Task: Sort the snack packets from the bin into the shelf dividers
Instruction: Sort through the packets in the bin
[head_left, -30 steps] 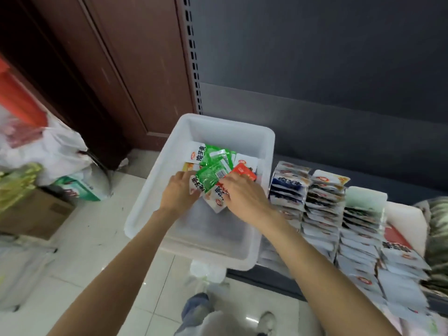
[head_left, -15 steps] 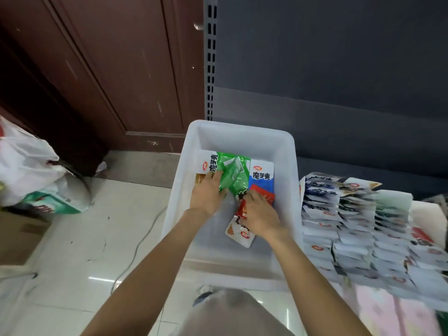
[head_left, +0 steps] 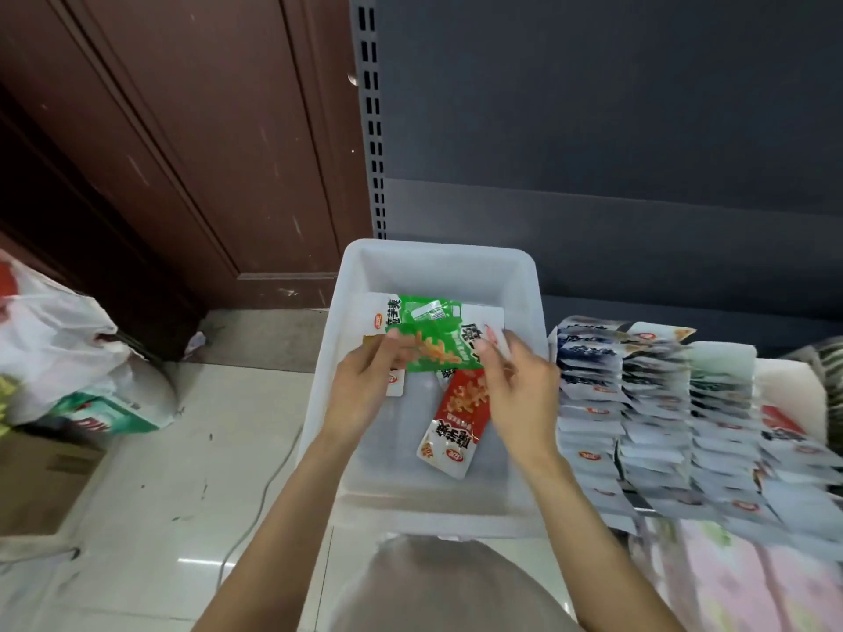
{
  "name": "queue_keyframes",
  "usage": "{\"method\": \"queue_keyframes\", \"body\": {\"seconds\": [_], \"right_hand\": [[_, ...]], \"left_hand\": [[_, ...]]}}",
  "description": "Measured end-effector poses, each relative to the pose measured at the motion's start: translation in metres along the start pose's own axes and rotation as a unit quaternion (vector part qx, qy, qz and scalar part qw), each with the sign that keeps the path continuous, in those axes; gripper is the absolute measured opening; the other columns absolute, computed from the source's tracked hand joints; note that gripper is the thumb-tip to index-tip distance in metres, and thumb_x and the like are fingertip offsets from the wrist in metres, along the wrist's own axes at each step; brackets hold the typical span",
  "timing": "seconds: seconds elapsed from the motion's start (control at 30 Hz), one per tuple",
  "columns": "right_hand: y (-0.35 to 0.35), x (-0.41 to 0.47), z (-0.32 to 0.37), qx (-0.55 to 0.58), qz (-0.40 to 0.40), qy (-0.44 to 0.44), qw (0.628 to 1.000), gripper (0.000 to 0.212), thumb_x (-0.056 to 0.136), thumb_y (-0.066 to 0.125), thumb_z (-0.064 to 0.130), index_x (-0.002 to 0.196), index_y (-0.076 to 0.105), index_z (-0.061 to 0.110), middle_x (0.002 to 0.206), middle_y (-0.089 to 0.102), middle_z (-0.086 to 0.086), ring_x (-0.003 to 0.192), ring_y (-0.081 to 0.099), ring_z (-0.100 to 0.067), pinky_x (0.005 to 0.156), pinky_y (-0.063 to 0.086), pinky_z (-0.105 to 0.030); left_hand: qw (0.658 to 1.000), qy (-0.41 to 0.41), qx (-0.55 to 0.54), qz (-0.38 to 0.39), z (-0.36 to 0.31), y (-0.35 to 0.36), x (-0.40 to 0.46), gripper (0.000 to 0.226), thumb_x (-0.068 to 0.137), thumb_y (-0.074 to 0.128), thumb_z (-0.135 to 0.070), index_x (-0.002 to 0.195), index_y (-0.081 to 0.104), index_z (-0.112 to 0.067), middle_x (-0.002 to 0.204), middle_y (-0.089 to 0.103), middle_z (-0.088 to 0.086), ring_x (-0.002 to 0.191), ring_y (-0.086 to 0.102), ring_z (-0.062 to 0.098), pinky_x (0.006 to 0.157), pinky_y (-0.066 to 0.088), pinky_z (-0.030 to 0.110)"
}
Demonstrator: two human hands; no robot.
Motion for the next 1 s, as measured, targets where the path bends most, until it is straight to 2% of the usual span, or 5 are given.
{"method": "queue_keyframes", "body": {"seconds": [0.13, 0.47, 0.6, 0.8, 1.0], "right_hand": [[-0.027, -0.001, -0.047, 0.194, -0.004, 0.210, 0.958, 0.019, 0.091, 0.060, 0.014, 0.078, 0.062, 0.026, 0.076, 0.067, 0.011, 0.057, 0.062, -0.005, 0.054, 0.054, -0.030], [-0.180, -0.031, -0.073, 0.258, -0.297, 0.168, 0.904, 0.019, 0.094, 0.054, 0.005, 0.091, 0.059, 0.023, 0.086, 0.068, 0.010, 0.089, 0.065, -0.013, 0.076, 0.057, -0.030], [-0.260, -0.044, -0.082, 0.081, -0.363, 0.121, 0.920, 0.015, 0.095, 0.053, 0.007, 0.088, 0.056, 0.020, 0.075, 0.056, 0.017, 0.074, 0.055, 0.005, 0.075, 0.050, -0.020], [-0.303, -0.017, -0.090, -0.199, -0.262, 0.065, 0.942, 0.016, 0.092, 0.053, 0.001, 0.103, 0.064, 0.007, 0.090, 0.066, -0.001, 0.077, 0.054, -0.005, 0.066, 0.038, -0.015], [-0.257, 0.026, -0.105, -0.316, -0.059, -0.026, 0.947, 0.023, 0.086, 0.049, 0.005, 0.100, 0.065, 0.012, 0.088, 0.067, -0.006, 0.079, 0.061, -0.029, 0.063, 0.051, -0.036]], "left_hand": [[0.994, 0.099, 0.041, 0.007, -0.033, 0.010, 0.002, 0.013, 0.088, 0.064, -0.012, 0.097, 0.067, -0.021, 0.090, 0.068, -0.011, 0.082, 0.060, 0.003, 0.074, 0.048, 0.016], [0.936, 0.309, 0.118, 0.117, -0.093, 0.143, -0.014, 0.026, 0.085, 0.064, -0.016, 0.107, 0.059, -0.029, 0.102, 0.061, -0.009, 0.090, 0.058, 0.001, 0.080, 0.044, 0.016], [0.875, 0.402, 0.198, 0.182, -0.097, 0.221, -0.040, 0.028, 0.084, 0.056, -0.028, 0.110, 0.062, -0.022, 0.110, 0.060, -0.009, 0.104, 0.053, 0.010, 0.091, 0.040, 0.023], [0.722, 0.523, 0.409, 0.196, -0.084, 0.319, -0.067, 0.032, 0.084, 0.059, -0.035, 0.112, 0.064, -0.019, 0.111, 0.065, -0.005, 0.110, 0.049, 0.019, 0.088, 0.031, 0.031], [0.668, 0.550, 0.464, 0.186, -0.069, 0.348, -0.074, 0.027, 0.080, 0.066, -0.029, 0.104, 0.071, -0.018, 0.095, 0.070, -0.004, 0.093, 0.051, 0.020, 0.076, 0.025, 0.032]]}}
Point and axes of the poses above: each hand's wrist, its own x-axis towards the middle knuckle, its own y-axis out of the palm, z = x × y, the point moved 10 cm from there along x, towards the middle knuckle
